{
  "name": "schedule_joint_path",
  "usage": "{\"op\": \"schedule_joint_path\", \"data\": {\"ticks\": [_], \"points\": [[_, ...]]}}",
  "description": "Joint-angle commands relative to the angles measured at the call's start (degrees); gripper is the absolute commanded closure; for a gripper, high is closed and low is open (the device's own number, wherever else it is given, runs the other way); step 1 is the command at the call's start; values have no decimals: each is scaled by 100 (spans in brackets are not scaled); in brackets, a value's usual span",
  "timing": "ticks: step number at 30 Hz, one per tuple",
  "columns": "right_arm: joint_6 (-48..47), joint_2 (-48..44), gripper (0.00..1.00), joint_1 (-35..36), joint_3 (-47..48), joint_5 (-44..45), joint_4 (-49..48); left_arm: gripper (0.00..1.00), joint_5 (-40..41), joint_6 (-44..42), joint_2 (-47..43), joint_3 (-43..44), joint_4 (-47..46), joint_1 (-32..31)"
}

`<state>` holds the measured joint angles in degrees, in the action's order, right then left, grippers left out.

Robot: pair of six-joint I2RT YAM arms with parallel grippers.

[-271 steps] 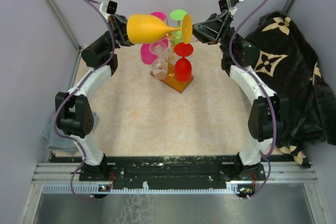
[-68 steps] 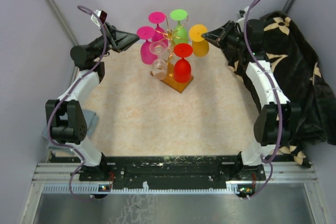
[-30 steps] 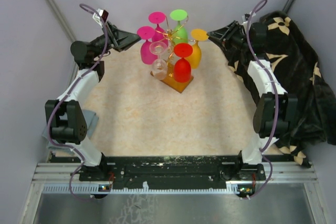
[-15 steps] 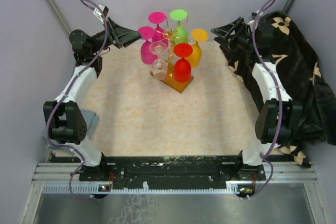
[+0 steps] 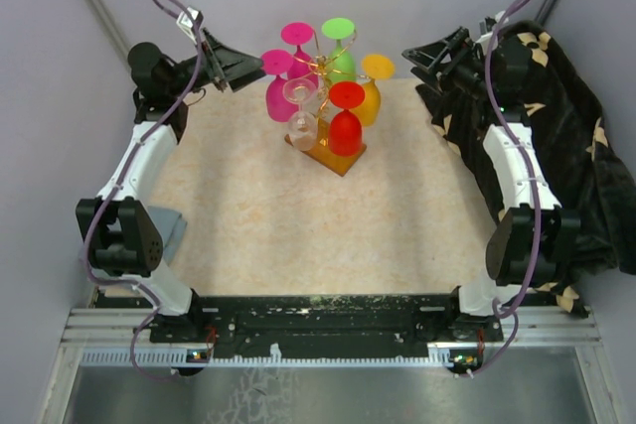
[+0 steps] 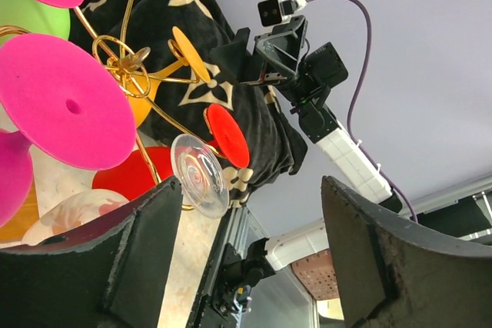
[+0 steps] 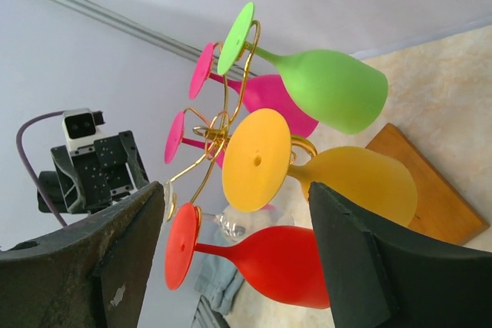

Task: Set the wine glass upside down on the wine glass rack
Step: Reset both arms

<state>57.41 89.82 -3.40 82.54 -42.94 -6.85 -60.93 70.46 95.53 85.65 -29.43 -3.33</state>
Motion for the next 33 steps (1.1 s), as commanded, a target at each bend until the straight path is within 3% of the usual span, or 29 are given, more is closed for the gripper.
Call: {"op": "schedule_joint_path", "data": {"ticks": [1, 4, 5, 10, 17, 33], "points": [[-120, -332, 24, -45, 8, 57, -132, 18, -37, -477, -324, 286, 413, 79], [-96, -347, 24, -39, -21, 57, -145, 2, -21, -703, -403, 321, 708, 125], [-90, -351, 24, -45, -39, 57, -156, 1, -13, -777, -437, 329, 820, 146], [-20, -378, 24, -41, -95, 50, -237, 1, -13, -1061, -624, 317, 1004, 194], [2, -421, 25, -40, -108, 55, -216, 1, 456, -2034, -917, 514, 2312, 256], [-336, -439, 20, -41, 148, 243, 422, 1, 398, -2007, -1089, 188, 2217, 287]]}}
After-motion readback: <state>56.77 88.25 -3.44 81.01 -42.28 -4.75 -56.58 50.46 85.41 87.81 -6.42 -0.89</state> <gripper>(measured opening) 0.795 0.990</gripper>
